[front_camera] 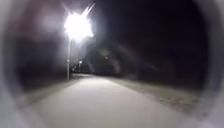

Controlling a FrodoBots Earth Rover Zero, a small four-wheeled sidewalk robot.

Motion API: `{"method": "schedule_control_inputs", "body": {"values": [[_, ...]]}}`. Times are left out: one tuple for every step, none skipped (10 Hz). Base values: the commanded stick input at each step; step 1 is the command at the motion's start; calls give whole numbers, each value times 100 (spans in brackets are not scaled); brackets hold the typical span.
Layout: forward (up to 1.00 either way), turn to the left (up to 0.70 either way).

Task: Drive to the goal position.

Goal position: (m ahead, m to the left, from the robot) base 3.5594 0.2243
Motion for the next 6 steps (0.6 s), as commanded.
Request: {"method": "schedule_control_inputs", "body": {"values": [[100,0],[100,0],[100,11],[100,25],[100,9],[100,0]]}}
